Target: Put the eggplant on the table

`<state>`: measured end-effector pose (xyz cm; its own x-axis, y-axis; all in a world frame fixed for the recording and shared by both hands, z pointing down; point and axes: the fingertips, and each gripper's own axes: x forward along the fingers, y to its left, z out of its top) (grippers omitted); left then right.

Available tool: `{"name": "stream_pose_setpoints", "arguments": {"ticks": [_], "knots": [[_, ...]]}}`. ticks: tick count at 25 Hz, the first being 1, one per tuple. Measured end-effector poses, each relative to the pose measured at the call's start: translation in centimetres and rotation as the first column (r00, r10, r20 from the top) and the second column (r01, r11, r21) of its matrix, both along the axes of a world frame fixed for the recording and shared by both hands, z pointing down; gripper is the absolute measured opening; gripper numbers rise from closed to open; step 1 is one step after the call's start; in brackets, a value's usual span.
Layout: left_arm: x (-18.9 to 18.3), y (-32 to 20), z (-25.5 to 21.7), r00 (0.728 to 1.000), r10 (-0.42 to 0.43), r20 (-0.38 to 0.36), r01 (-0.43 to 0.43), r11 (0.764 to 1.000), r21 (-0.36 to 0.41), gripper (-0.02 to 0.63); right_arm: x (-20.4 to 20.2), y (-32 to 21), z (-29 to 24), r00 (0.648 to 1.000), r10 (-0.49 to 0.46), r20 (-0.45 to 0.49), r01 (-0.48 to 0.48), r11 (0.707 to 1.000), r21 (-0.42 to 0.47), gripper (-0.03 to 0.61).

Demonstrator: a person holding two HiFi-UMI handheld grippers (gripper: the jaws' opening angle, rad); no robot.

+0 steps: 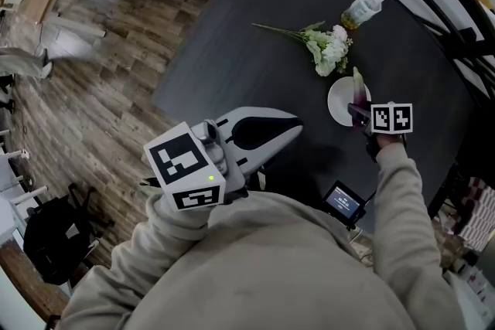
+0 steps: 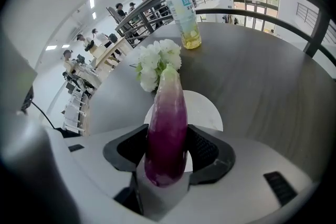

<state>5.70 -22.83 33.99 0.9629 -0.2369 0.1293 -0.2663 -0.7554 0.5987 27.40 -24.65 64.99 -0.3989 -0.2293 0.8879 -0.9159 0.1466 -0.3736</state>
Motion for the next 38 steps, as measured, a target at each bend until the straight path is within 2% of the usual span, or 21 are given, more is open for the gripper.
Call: {"name": "stream_pose_setpoints", "arguments": {"ticks": [12,32,38], "knots": [[3.6,-0.6,1.2,0.998,0.054,-0.027,-0.055,0.998,-0.019,0.006,0.2,0.3,1.8,1.0,-0.019,-0.018,0.018,0.999,-0.043,0.239],[3.1,-0.4,1.7,0.998,0.056,-0.025,-0.058,0.997,-0.048,0.006,0.1,0.4,3.4,0.99,-0.1,-0.096,0.091,0.992,-0.093,0.241],[3.0,-0.3,2.0,0.998,0.055,-0.025,-0.057,0.996,-0.061,0.006,0.2,0.3,3.6,0.978,-0.136,-0.161,0.125,0.989,-0.074,0.305]]}}
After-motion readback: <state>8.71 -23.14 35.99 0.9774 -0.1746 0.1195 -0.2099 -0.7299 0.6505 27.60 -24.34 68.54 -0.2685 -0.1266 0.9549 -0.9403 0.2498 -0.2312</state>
